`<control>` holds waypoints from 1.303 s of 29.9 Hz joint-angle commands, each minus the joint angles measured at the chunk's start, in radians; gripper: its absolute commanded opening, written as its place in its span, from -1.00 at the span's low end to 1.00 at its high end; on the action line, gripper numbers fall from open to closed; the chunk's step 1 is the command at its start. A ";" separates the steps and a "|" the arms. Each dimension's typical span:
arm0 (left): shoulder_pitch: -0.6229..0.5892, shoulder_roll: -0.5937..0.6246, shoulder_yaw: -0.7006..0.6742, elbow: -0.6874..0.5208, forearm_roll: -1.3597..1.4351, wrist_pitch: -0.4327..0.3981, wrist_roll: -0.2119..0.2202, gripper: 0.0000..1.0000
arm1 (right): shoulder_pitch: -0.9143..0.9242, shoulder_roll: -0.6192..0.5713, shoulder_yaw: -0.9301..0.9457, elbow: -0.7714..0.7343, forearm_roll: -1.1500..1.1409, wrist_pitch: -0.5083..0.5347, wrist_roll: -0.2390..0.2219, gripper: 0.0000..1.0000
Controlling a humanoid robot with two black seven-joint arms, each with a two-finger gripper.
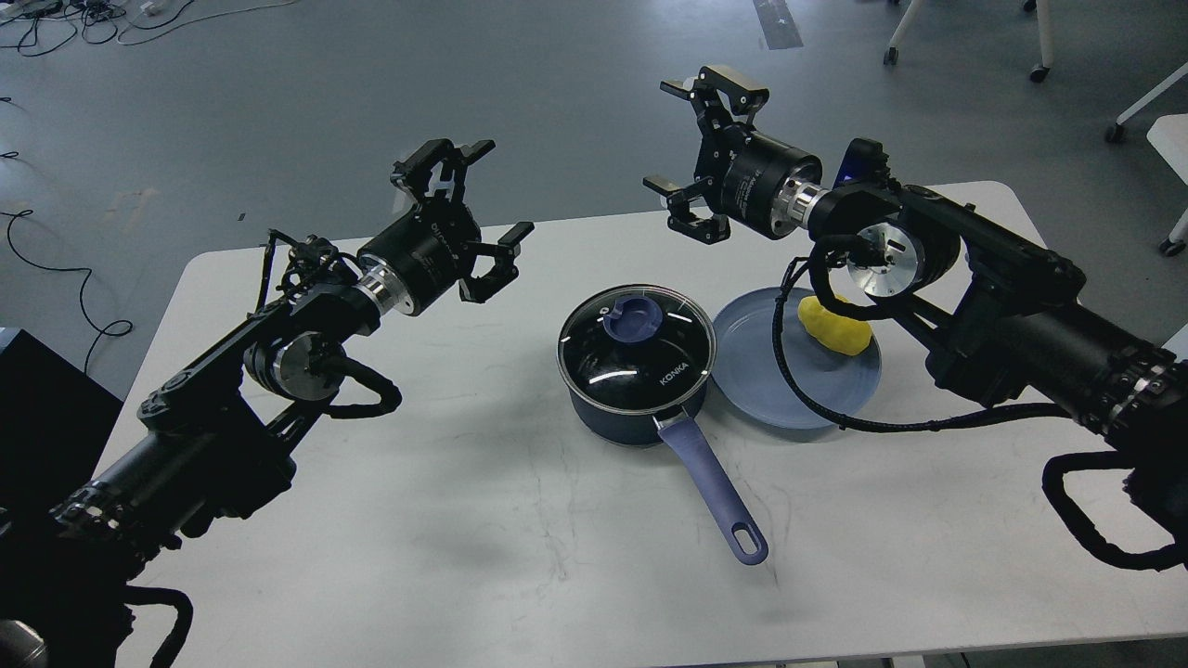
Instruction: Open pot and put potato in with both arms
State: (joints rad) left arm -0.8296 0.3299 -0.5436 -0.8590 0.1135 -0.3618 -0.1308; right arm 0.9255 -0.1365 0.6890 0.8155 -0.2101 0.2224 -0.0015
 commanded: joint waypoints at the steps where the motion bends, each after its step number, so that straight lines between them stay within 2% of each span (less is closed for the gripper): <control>1: 0.000 0.000 0.001 0.000 0.002 -0.002 0.000 0.96 | 0.004 0.000 0.000 -0.001 0.000 0.000 0.000 1.00; 8: -0.013 0.017 -0.004 0.008 0.015 0.001 -0.007 0.96 | 0.006 0.005 -0.005 -0.002 -0.002 -0.001 0.000 1.00; 11: -0.017 0.018 0.002 0.009 0.104 0.015 -0.010 0.96 | 0.007 0.005 -0.005 -0.003 -0.002 -0.003 0.000 1.00; 14: -0.025 0.017 -0.004 0.003 0.335 0.085 -0.026 0.96 | 0.006 0.003 -0.003 -0.003 -0.002 -0.003 0.001 1.00; 15: -0.038 0.017 -0.004 0.000 0.470 0.153 -0.036 0.96 | 0.006 0.003 -0.002 -0.003 -0.002 -0.003 0.003 1.00; 17: -0.055 0.012 -0.004 -0.005 0.608 0.232 -0.046 0.96 | 0.001 0.003 0.004 -0.003 -0.002 -0.003 0.003 1.00; 19: -0.057 0.014 -0.003 -0.032 0.664 0.265 -0.059 0.96 | -0.005 0.002 0.014 -0.004 -0.002 -0.005 0.005 1.00; 22: -0.065 0.021 -0.001 -0.069 0.722 0.287 -0.128 0.96 | -0.016 -0.003 0.033 -0.015 -0.002 -0.003 0.006 1.00; 23: -0.069 0.032 -0.001 -0.107 0.789 0.314 -0.180 0.96 | -0.016 -0.003 0.052 -0.028 0.000 -0.005 0.006 1.00; 25: -0.071 0.060 0.007 -0.179 0.930 0.383 -0.232 0.96 | -0.016 -0.009 0.085 -0.036 0.002 -0.005 0.005 1.00; 30: -0.072 0.060 0.117 -0.264 1.254 0.547 -0.239 0.96 | -0.023 -0.037 0.139 -0.039 0.003 -0.006 0.005 1.00; 32: -0.078 0.043 0.183 -0.265 1.452 0.685 -0.250 0.96 | -0.039 -0.051 0.174 -0.053 0.003 -0.006 0.005 1.00; 36: -0.101 0.014 0.273 -0.236 1.641 0.727 -0.291 0.96 | -0.059 -0.066 0.201 -0.058 0.003 -0.008 0.005 1.00; 39: -0.140 -0.041 0.349 -0.134 1.683 0.727 -0.299 0.96 | -0.071 -0.086 0.231 -0.059 0.003 -0.008 0.005 1.00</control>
State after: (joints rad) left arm -0.9410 0.3332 -0.2567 -1.0683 1.7518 0.3605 -0.4212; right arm 0.8643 -0.2062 0.8965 0.7572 -0.2071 0.2149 0.0031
